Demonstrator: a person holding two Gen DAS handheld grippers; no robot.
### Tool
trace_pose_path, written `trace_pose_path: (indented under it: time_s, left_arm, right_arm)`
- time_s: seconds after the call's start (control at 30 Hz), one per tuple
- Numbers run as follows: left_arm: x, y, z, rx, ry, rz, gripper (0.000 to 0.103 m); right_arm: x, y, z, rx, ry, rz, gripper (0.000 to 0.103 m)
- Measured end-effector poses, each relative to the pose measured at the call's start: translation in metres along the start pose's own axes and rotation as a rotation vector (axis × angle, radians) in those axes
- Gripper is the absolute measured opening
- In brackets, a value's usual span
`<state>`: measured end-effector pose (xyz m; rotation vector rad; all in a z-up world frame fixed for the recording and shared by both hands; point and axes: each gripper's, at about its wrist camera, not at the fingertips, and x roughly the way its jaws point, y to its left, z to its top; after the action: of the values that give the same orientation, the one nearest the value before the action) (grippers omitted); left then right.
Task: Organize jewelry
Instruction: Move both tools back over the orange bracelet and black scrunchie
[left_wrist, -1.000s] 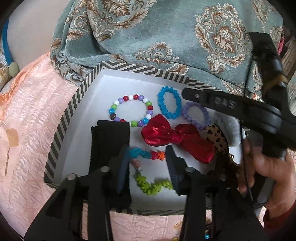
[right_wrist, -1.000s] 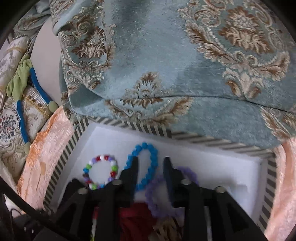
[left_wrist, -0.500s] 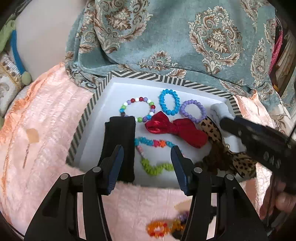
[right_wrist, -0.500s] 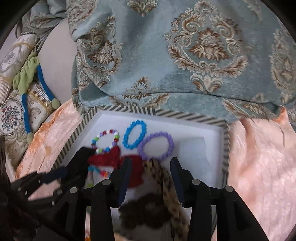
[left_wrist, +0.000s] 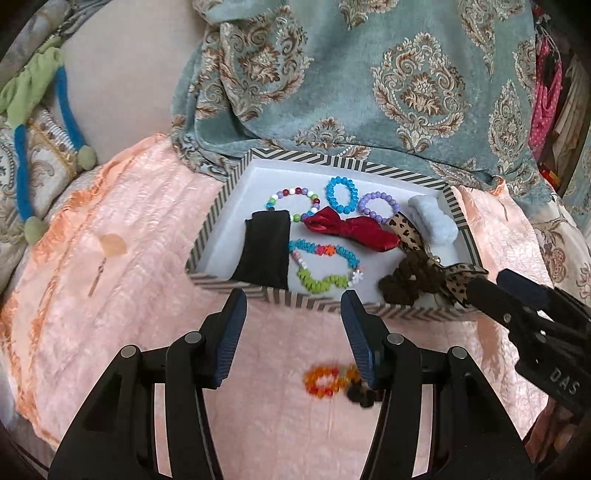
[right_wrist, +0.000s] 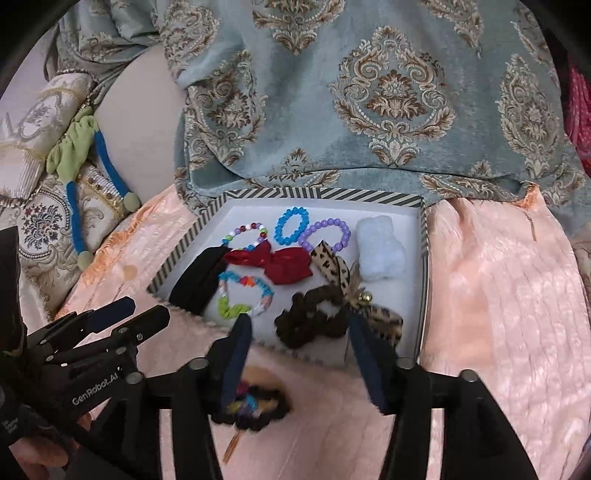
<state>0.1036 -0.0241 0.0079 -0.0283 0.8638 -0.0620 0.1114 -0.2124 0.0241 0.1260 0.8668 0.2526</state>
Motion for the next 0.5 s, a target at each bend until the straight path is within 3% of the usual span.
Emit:
trace_pose_path:
  time_s: [0.5]
  left_arm:
    - [-0.054, 0.002, -0.033, -0.009, -0.051, 0.011, 0.053]
  right_arm:
    - [-0.053, 0.02, -0.041, -0.013, -0.02, 0.002, 0.057]
